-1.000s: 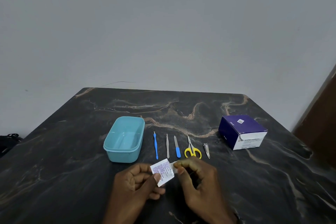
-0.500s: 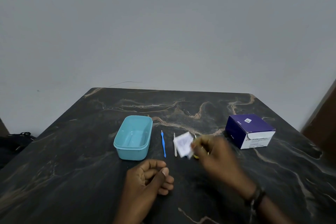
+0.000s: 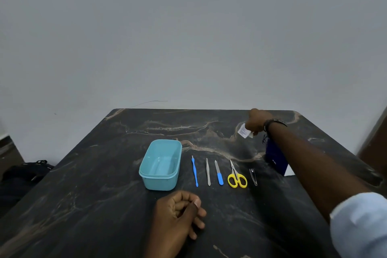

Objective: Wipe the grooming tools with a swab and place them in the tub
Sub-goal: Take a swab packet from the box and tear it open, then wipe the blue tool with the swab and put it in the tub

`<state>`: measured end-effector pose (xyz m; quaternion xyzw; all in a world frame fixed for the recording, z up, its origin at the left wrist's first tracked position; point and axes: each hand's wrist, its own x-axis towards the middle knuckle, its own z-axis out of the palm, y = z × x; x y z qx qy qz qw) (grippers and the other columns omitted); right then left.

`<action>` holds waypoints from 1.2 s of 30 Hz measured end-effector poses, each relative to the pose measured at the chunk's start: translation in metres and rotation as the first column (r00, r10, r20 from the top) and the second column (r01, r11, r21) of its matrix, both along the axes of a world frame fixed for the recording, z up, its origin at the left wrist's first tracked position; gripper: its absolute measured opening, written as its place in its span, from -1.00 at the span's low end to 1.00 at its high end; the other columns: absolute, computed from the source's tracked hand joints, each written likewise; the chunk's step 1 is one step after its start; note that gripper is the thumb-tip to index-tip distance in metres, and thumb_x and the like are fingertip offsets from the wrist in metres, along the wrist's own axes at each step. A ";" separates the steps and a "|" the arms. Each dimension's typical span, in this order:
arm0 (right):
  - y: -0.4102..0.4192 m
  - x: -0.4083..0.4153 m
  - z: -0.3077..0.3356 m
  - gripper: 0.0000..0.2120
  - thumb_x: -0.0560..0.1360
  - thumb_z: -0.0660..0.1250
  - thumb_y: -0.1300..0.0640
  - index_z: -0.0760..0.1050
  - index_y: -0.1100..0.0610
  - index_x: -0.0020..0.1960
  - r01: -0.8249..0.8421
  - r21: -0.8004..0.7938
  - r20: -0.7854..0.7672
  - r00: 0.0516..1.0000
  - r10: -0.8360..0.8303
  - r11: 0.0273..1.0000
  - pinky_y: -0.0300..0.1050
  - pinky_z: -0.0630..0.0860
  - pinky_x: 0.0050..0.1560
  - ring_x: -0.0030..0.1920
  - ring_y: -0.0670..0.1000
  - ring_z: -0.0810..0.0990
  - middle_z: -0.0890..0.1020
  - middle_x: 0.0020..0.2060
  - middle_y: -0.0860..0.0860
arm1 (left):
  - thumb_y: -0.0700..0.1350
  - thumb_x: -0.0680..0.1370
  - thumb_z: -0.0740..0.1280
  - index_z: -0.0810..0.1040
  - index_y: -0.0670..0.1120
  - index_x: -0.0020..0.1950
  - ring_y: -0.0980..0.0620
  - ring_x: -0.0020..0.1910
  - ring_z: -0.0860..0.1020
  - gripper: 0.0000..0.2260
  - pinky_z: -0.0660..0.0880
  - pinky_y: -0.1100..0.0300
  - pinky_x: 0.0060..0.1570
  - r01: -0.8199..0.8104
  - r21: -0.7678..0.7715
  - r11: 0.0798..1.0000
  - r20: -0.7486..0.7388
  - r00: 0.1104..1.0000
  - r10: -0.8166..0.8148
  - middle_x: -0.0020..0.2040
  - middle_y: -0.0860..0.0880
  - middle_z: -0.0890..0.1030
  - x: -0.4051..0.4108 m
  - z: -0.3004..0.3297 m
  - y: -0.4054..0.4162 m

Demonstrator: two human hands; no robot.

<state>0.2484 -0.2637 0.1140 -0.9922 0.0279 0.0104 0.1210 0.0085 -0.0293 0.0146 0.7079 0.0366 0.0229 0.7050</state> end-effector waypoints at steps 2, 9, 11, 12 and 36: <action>-0.004 0.009 -0.011 -0.84 0.29 0.31 0.10 0.52 0.18 -0.20 0.024 -0.065 -0.042 0.999 -0.027 0.998 0.13 0.61 0.05 -0.17 0.12 0.68 0.68 -0.24 0.09 | -0.32 0.53 0.34 0.58 -0.26 -0.14 -0.13 -0.45 0.60 -0.93 0.43 0.20 -0.57 -0.005 0.006 1.000 -0.003 1.000 0.005 -0.32 -0.22 0.68 0.000 0.001 0.000; 0.004 -0.013 -0.020 -0.68 0.35 0.33 -0.04 0.50 -0.04 0.09 0.073 -0.342 -0.044 0.995 -0.093 0.937 0.26 0.33 0.16 0.16 0.17 0.54 0.59 0.07 0.01 | -0.29 0.54 0.33 0.58 -0.23 -0.14 -0.12 -0.45 0.59 -0.92 0.43 0.20 -0.57 -0.014 0.038 0.999 -0.022 1.000 0.015 -0.32 -0.20 0.67 0.001 0.002 -0.001; 0.004 -0.016 -0.017 -0.71 0.39 0.29 0.05 0.51 0.02 0.11 0.120 -0.410 0.032 0.993 -0.117 0.904 0.27 0.31 0.21 0.13 0.15 0.56 0.61 0.09 0.01 | -0.29 0.54 0.33 0.58 -0.22 -0.14 -0.12 -0.47 0.58 -0.92 0.42 0.20 -0.57 -0.028 0.042 0.999 -0.027 0.999 0.029 -0.33 -0.19 0.67 0.001 0.002 -0.002; 0.004 -0.018 -0.013 -0.73 0.39 0.29 0.09 0.52 0.03 0.09 0.149 -0.414 0.094 0.988 -0.121 0.898 0.26 0.29 0.23 0.11 0.15 0.58 0.63 0.07 0.02 | -0.28 0.55 0.33 0.58 -0.22 -0.14 -0.12 -0.48 0.57 -0.92 0.42 0.20 -0.57 -0.041 0.043 0.998 -0.031 0.999 0.042 -0.34 -0.19 0.67 0.001 0.003 -0.003; -0.005 -0.110 -0.084 -0.94 0.51 0.37 0.14 0.62 0.08 -0.05 -0.568 0.168 0.703 0.642 0.306 0.806 -0.18 0.53 -0.24 -0.22 -0.17 0.54 0.62 -0.20 -0.11 | -0.03 0.60 0.27 0.54 -0.08 0.02 0.09 -0.19 0.52 -0.85 0.46 0.25 -0.22 -0.129 0.927 0.351 0.026 0.959 0.284 -0.13 0.01 0.56 0.061 0.029 -0.037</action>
